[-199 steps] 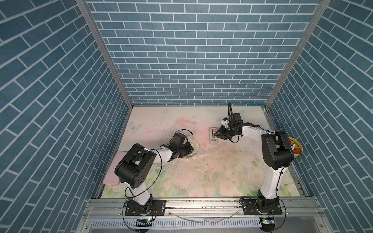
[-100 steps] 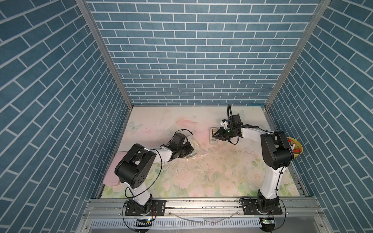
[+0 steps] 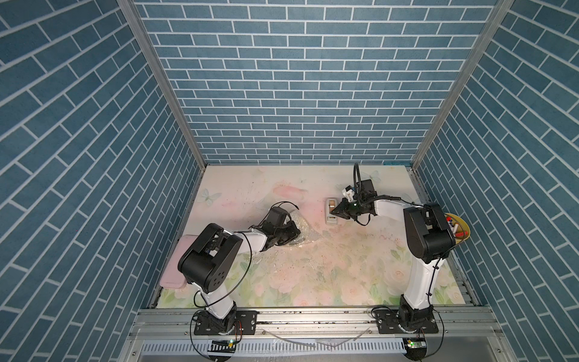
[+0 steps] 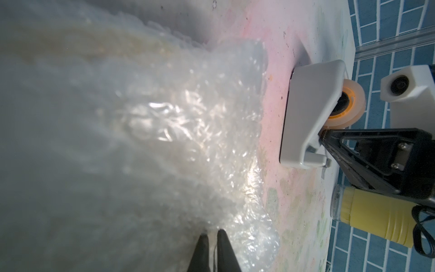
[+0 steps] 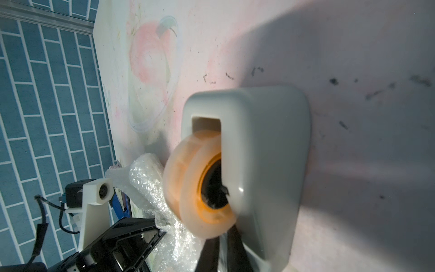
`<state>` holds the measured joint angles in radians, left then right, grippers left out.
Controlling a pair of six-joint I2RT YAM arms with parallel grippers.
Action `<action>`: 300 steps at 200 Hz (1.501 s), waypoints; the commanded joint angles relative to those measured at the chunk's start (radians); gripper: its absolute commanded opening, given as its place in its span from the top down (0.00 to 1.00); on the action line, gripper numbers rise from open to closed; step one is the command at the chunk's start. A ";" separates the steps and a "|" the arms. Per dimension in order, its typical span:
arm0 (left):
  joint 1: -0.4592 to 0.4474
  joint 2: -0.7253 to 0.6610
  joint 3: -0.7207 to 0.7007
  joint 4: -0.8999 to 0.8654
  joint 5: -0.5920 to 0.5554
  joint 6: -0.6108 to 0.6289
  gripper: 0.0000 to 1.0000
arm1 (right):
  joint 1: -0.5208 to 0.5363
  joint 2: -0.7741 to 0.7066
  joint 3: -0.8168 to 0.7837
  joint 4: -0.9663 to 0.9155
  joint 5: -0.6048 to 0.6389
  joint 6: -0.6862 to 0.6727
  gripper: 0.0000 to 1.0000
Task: Wrap dinner plates in bubble wrap
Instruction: Pull the tape from the tape cutter.
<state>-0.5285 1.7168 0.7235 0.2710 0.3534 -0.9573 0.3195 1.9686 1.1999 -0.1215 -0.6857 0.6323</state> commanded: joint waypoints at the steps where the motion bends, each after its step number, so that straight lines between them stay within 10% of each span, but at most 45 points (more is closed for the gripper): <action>1: 0.000 0.038 -0.045 -0.138 -0.008 0.008 0.88 | -0.003 0.014 -0.048 0.042 -0.004 0.031 0.88; 300: 0.005 0.071 -0.062 -0.104 -0.002 -0.001 0.92 | -0.002 -0.117 -0.181 0.272 -0.147 0.305 1.00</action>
<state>-0.5240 1.7283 0.7113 0.3088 0.3645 -0.9611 0.3138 1.9053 1.0466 0.1299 -0.7647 0.8940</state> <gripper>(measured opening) 0.086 0.050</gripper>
